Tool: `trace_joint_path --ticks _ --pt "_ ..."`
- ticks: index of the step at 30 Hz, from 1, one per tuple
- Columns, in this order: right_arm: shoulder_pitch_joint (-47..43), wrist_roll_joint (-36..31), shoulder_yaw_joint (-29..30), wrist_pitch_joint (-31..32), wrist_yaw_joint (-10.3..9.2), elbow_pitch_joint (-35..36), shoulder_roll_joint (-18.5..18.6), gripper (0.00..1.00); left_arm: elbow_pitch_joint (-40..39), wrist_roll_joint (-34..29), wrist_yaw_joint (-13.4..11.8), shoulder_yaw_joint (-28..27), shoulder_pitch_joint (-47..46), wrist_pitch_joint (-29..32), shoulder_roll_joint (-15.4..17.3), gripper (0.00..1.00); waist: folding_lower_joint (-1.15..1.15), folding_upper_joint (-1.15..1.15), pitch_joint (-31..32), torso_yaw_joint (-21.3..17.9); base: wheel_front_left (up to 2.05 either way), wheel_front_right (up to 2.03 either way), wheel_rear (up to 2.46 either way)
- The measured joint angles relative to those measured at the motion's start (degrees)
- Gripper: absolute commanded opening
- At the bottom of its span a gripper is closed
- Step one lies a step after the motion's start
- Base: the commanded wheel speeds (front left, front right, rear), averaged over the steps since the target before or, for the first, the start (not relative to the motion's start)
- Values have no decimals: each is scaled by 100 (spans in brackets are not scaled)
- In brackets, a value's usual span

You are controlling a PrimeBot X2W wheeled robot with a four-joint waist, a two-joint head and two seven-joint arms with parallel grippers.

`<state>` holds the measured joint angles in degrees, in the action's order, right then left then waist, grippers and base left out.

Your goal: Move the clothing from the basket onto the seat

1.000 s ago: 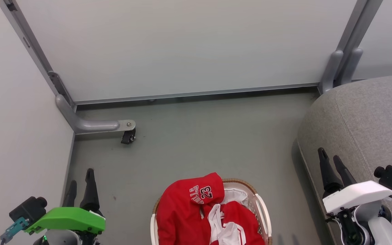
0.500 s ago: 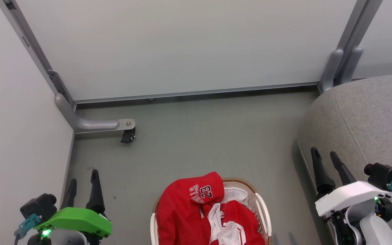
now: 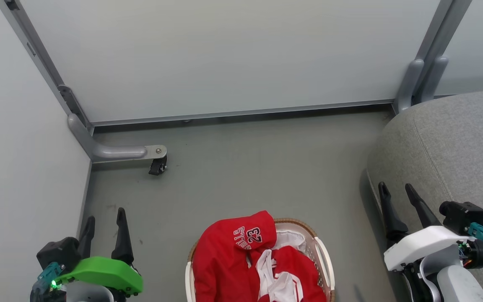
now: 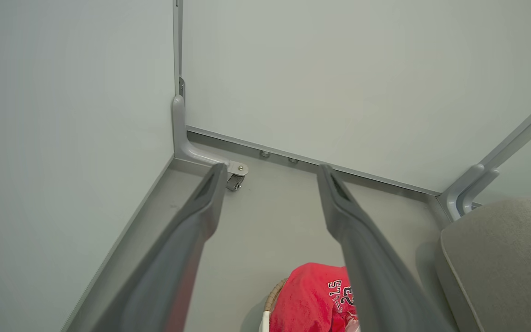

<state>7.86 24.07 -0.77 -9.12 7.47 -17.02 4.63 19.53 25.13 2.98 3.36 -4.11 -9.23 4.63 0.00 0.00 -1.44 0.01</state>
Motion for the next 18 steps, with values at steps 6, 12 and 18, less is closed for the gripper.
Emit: trace_joint_path --ticks 6,12,18 --pt "5 -342 40 -87 1 38 -1 100 -78 -309 -7 -11 -1 -88 2 100 0 0 -4 0 0 0 0" --pt "55 -667 48 -172 1 104 -3 100 -77 -610 -35 -22 1 -154 1 100 0 0 17 -15 0 0 0" --pt "63 -965 37 -237 1 113 -12 100 -30 -826 -23 -102 83 -244 -25 100 0 0 29 -27 0 0 0"
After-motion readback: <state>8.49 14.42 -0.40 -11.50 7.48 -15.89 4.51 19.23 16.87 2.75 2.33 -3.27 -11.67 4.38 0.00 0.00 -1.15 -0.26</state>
